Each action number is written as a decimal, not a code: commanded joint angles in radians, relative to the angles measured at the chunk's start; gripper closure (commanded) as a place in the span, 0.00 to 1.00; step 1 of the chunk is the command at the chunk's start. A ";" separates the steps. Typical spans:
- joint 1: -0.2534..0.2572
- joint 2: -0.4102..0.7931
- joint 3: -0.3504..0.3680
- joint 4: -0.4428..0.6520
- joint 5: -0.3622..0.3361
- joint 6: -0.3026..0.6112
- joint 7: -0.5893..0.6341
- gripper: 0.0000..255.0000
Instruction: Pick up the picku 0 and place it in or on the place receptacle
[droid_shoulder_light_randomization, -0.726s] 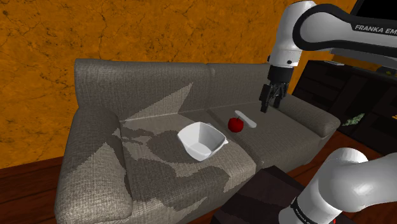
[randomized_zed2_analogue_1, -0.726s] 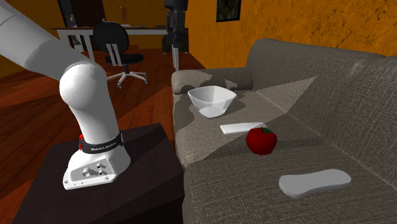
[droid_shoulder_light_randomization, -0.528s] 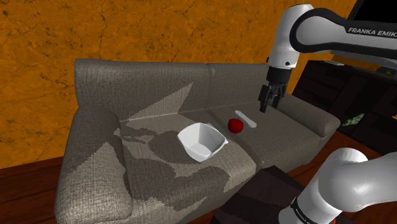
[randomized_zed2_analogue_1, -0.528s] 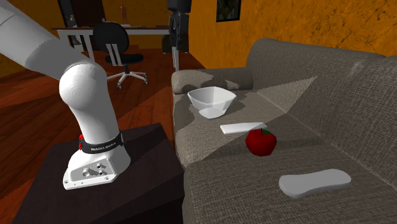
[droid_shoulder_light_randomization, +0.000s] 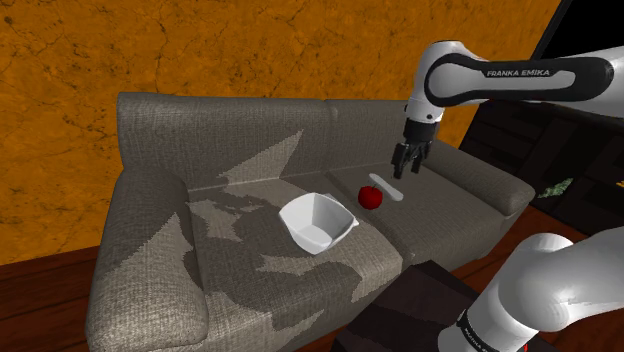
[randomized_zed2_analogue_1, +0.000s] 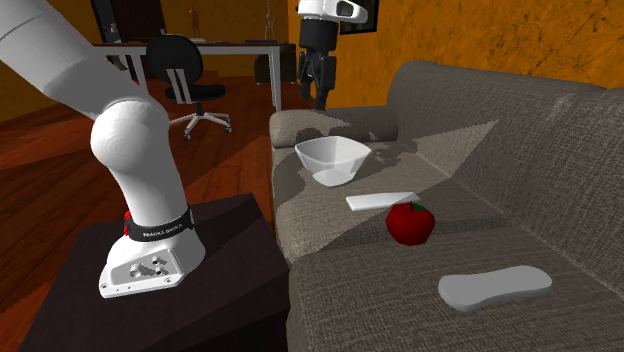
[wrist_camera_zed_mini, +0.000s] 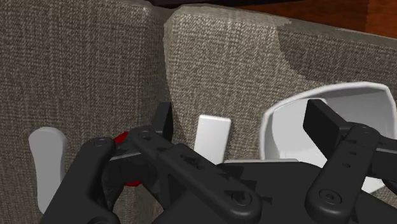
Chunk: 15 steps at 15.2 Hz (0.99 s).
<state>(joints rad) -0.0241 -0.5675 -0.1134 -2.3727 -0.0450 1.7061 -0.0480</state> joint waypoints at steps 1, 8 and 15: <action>-0.009 0.058 -0.027 0.004 -0.014 0.065 -0.032 0.00; -0.032 0.270 -0.109 0.061 -0.024 0.252 -0.133 0.00; -0.053 0.512 -0.175 0.183 0.024 0.398 -0.250 0.00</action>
<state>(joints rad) -0.0729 -0.0895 -0.2792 -2.2065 -0.0299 2.0829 -0.2792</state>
